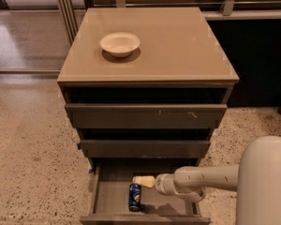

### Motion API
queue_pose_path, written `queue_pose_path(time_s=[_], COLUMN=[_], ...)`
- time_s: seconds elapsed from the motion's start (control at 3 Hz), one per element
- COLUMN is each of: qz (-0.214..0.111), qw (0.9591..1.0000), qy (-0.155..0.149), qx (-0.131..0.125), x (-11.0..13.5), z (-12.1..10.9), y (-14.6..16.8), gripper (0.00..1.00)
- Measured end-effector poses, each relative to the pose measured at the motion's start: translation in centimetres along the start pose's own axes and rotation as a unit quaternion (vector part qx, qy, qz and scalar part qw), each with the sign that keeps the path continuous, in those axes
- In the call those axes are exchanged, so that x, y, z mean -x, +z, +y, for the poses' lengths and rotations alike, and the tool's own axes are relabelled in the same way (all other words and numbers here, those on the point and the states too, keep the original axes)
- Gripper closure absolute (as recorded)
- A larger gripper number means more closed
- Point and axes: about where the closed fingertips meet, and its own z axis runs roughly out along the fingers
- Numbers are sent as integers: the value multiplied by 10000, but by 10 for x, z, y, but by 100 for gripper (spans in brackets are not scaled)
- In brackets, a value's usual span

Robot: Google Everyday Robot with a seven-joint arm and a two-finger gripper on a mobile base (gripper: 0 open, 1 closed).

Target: Pick pepsi can from bottom drawer and place on counter

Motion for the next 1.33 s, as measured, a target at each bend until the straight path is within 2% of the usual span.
queue_pose_path(time_s=[0.33,0.67,1.0,1.33], qz=[204,461,666,592], qw=[9997,9988,9977,9982], qy=[59,51,39,38], qx=[133,166,120,73], x=[0,1,1,-7], z=[4,15,23,21], y=[37,75,101,115], gripper=[0,0,0,0])
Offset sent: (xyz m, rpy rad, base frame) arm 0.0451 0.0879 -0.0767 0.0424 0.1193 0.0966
